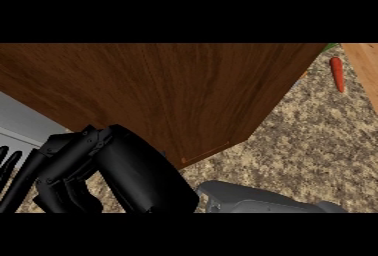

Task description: Pick up the bottled water, place it into the cabinet and close the cabinet

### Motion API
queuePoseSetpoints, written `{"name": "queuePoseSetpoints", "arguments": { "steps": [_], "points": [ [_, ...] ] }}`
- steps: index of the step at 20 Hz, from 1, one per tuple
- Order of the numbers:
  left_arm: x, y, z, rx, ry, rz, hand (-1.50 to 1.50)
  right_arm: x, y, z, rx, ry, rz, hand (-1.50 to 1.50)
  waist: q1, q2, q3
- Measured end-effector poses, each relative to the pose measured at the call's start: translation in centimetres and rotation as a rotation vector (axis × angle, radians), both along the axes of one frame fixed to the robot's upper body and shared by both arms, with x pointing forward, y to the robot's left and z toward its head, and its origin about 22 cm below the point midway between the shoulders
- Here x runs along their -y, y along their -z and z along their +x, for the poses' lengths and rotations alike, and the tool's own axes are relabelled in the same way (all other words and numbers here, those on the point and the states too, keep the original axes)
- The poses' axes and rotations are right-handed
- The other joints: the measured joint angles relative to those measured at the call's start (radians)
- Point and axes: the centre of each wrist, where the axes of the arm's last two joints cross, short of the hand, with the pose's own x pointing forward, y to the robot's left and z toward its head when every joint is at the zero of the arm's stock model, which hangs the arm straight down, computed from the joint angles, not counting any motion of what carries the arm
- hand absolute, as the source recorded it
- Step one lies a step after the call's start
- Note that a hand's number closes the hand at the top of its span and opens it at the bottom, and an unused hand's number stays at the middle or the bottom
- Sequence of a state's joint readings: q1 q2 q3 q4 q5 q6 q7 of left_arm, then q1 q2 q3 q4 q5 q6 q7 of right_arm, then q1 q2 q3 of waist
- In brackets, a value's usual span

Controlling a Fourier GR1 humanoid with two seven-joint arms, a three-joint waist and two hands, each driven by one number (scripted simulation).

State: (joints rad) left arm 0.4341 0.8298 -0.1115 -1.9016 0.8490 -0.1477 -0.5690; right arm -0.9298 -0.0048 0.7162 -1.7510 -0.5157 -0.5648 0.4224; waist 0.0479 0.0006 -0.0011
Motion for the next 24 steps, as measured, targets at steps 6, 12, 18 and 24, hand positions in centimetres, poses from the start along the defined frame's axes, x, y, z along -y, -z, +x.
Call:
{"name": "queuePoseSetpoints", "arguments": {
  "steps": [6,12,18,24],
  "points": [
    [-0.1,-1.2,-0.4,0.001,0.002,0.000,-1.50,-0.5,0.5,2.3,-0.050,-0.231,-0.096,1.50,-0.007,0.004,0.001],
    [-0.4,-1.9,-0.6,0.001,-0.019,0.003,-1.50,-0.1,1.5,6.8,-0.087,-0.251,-0.089,1.50,-0.021,0.002,0.001],
    [-0.3,-1.9,-0.7,-0.006,-0.022,0.009,-1.50,2.4,2.4,11.1,-0.068,-0.169,-0.068,1.50,-0.029,0.001,0.001],
    [-0.3,-1.6,-1.1,-0.010,-0.022,0.008,-1.50,3.6,3.7,13.1,-0.006,-0.046,-0.083,1.50,-0.026,-0.010,-0.003]
  ]
}}
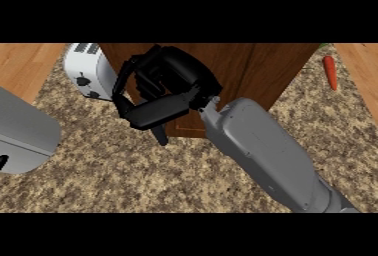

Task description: Pick up the bottled water, place it into the cabinet and close the cabinet

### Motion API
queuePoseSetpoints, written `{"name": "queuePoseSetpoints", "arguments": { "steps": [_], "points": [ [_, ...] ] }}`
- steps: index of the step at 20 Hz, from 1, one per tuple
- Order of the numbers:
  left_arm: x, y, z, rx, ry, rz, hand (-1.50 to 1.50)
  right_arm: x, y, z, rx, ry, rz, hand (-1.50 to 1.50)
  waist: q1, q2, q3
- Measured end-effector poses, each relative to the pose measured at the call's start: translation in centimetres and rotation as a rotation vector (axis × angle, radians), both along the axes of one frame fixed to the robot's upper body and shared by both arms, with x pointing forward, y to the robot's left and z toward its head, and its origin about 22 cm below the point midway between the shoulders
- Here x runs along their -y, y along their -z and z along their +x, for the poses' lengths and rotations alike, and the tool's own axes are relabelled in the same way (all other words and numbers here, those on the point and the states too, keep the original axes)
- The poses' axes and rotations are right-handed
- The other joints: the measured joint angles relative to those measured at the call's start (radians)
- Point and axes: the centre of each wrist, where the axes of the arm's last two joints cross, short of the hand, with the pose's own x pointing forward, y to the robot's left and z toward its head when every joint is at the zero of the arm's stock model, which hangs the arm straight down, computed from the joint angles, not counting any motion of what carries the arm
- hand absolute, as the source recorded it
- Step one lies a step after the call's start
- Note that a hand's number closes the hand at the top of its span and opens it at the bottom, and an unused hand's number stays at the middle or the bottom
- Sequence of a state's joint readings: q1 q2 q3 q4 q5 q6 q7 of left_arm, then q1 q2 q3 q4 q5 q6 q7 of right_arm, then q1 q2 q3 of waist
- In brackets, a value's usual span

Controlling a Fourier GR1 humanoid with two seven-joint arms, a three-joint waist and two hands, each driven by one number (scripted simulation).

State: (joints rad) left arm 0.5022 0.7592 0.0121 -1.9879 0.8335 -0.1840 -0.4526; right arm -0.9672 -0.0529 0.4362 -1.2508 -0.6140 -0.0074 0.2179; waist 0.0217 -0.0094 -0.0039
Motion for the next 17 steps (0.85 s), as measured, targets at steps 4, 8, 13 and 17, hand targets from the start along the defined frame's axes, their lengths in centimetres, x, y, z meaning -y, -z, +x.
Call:
{"name": "queuePoseSetpoints", "arguments": {
  "steps": [4,8,13,17],
  "points": [
    [-0.1,-0.2,0.0,0.000,0.000,0.003,-1.50,0.1,0.3,0.4,0.026,0.031,-0.021,1.50,0.006,-0.008,-0.005],
    [0.4,-0.5,0.3,0.003,0.013,-0.001,-1.50,0.4,0.6,0.7,0.049,0.036,-0.020,1.50,0.007,-0.013,-0.009],
    [0.7,-0.9,0.8,0.009,0.025,-0.002,-1.50,0.4,0.8,1.0,0.078,0.053,-0.021,-1.50,0.011,-0.016,-0.012],
    [1.3,-1.0,1.0,0.004,0.038,-0.004,-1.50,0.5,0.8,1.2,0.086,0.052,-0.019,-1.50,0.013,-0.015,-0.014]
  ]
}}
